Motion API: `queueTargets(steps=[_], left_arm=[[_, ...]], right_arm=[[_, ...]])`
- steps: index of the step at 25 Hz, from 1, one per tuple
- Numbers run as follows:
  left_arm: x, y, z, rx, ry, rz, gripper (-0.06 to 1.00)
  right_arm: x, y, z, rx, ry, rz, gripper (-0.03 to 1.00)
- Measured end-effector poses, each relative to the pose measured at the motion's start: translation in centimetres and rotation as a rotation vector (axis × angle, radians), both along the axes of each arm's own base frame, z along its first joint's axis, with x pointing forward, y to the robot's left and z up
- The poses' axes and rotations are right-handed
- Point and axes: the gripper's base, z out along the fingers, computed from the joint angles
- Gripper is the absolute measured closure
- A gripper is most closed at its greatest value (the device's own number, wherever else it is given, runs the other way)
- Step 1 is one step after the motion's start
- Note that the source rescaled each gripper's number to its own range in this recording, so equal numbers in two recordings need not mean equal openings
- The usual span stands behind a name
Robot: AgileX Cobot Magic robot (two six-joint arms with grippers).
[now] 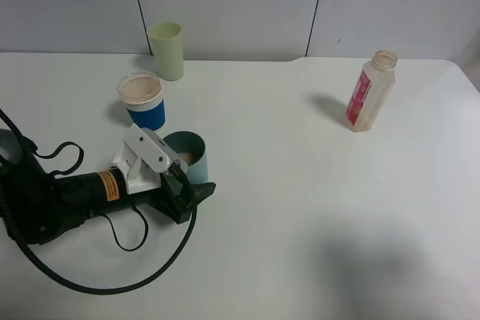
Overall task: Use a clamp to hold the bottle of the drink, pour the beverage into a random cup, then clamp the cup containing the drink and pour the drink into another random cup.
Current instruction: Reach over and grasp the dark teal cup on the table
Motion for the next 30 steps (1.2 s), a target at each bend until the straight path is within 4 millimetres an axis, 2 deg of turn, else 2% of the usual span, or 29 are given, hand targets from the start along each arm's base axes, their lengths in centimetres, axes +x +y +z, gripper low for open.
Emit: queueTargets(steps=[3,11,15,17,20,23,24,30], left_arm=[[0.3,-0.2,0.1,-0.003,-0.013,-0.002,0.42],[1.0,-0.6,0.3,-0.013,-0.041,-0.004,0.44],[1.1,-0.6,0.4,-0.013,-0.047,-0.005,0.50],[1.1,-0.6,0.4,-0.008,-0.052,-0.008,0.54],[1.1,-0.6,0.4,-0.004,-0.056,-0.011,0.71],[1.1,-0.6,0.4,-0.004,-0.056,-0.011,0.79],[1.1,-0.6,0.4,-0.004,-0.058,-0.011,0.92],[1.0,-0.6,0.4,-0.005,-0.057,-0.016,0.94]], right_arm=[[0.0,0.0,0.0,0.000,0.000,0.000,0.30],[0.0,0.0,0.0,0.000,0.000,0.000,0.30],[0.0,0.0,0.0,0.000,0.000,0.000,0.30],[0.0,0.0,0.0,0.000,0.000,0.000,0.30],[0.0,0.0,0.0,0.000,0.000,0.000,0.30],[0.0,0.0,0.0,0.000,0.000,0.000,0.30],[0.0,0.0,0.0,0.000,0.000,0.000,0.30],[0.0,0.0,0.0,0.000,0.000,0.000,0.30]])
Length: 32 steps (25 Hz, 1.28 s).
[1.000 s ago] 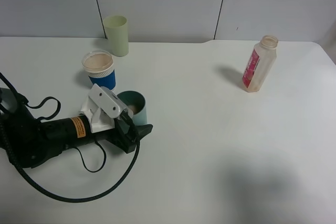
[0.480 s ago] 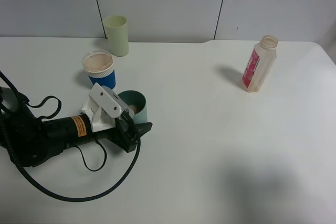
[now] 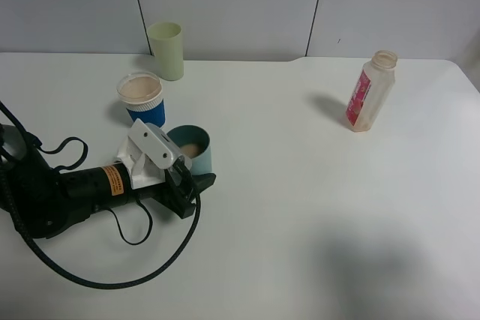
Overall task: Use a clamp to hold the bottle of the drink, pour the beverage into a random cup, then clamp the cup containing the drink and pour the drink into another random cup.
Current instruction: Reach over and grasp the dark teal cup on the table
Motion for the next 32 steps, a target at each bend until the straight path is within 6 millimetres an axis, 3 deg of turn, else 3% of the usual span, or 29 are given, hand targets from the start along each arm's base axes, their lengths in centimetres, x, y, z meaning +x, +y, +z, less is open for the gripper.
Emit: queueTargets(steps=[13,22,25,32], left_arm=[[0.0,0.1,0.7,0.000,-0.013,0.001,0.94],[-0.7,1.5,2.0,-0.003,-0.022,0.114,0.94],[-1.7,3.4,2.7,0.009,-0.009,0.248,0.94],[-2.4,5.1,3.6,0.006,-0.017,0.387,0.94]], right_arm=[[0.0,0.0,0.0,0.000,0.000,0.000,0.30],[0.0,0.0,0.0,0.000,0.000,0.000,0.30],[0.0,0.0,0.0,0.000,0.000,0.000,0.30],[0.0,0.0,0.0,0.000,0.000,0.000,0.30]])
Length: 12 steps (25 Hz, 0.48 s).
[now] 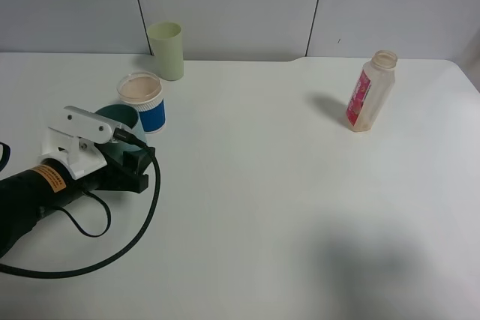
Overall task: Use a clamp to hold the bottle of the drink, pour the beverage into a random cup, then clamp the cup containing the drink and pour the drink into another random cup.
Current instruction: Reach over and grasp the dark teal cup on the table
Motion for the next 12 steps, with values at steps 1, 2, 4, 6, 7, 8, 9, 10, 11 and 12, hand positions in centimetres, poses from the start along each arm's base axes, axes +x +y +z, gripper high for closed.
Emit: queueTargets(steps=[1,2,4,6,7,8,9,10,11,12], left_arm=[[0.0,0.2,0.2,-0.002,-0.006,0.018,0.94],[-0.1,0.5,0.2,-0.001,-0.006,0.050,0.94],[0.2,1.2,0.3,0.004,-0.010,0.092,0.94],[0.4,1.6,0.3,0.003,-0.011,0.109,0.94],[0.5,1.9,0.3,0.003,-0.011,0.123,0.94],[0.7,2.3,0.3,0.003,-0.011,0.136,0.94],[0.8,2.5,0.3,0.003,-0.011,0.140,0.94],[0.9,2.7,0.3,0.004,-0.011,0.147,0.94],[1.1,3.2,0.3,0.003,-0.011,0.160,0.94],[1.3,4.0,0.3,0.003,-0.011,0.179,0.94]], right_arm=[[0.0,0.0,0.0,0.000,0.000,0.000,0.30],[0.0,0.0,0.0,0.000,0.000,0.000,0.30],[0.0,0.0,0.0,0.000,0.000,0.000,0.30],[0.0,0.0,0.0,0.000,0.000,0.000,0.30],[0.0,0.0,0.0,0.000,0.000,0.000,0.30],[0.0,0.0,0.0,0.000,0.000,0.000,0.30],[0.0,0.0,0.0,0.000,0.000,0.000,0.30],[0.0,0.0,0.0,0.000,0.000,0.000,0.30],[0.0,0.0,0.0,0.000,0.000,0.000,0.30],[0.0,0.0,0.0,0.000,0.000,0.000,0.30]])
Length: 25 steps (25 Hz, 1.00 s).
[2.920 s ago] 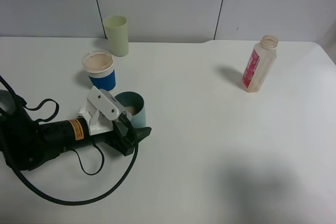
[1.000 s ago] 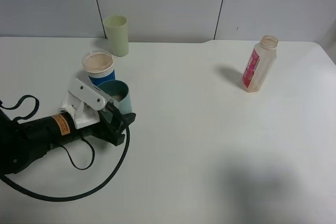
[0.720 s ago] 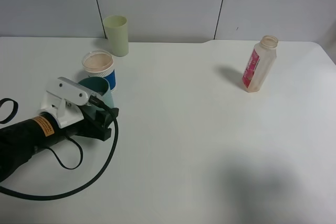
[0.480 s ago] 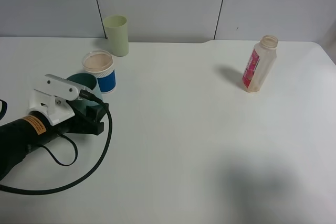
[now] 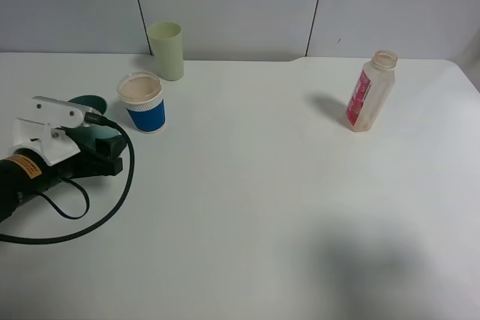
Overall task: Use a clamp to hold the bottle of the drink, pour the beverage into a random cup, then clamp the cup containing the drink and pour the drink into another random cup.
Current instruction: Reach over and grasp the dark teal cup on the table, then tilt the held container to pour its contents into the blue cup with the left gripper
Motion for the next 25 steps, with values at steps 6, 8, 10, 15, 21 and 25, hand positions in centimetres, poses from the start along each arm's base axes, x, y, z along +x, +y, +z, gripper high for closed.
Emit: queueTargets(steps=[6,8,10,15,21,25], left_arm=[[0.6,2.3,0.5,-0.005,-0.020,0.088,0.94],[0.8,3.1,1.0,-0.009,-0.043,0.119,0.94],[0.9,4.3,2.2,-0.014,-0.089,0.155,0.94],[1.2,5.8,3.6,0.024,-0.042,0.180,0.94],[3.2,6.4,4.2,0.128,0.119,0.165,0.94],[4.7,6.4,5.4,0.159,0.094,0.141,0.94]], right_arm=[[0.0,0.0,0.0,0.000,0.000,0.000,0.30],[0.0,0.0,0.0,0.000,0.000,0.000,0.30],[0.0,0.0,0.0,0.000,0.000,0.000,0.30],[0.0,0.0,0.0,0.000,0.000,0.000,0.30],[0.0,0.0,0.0,0.000,0.000,0.000,0.30],[0.0,0.0,0.0,0.000,0.000,0.000,0.30]])
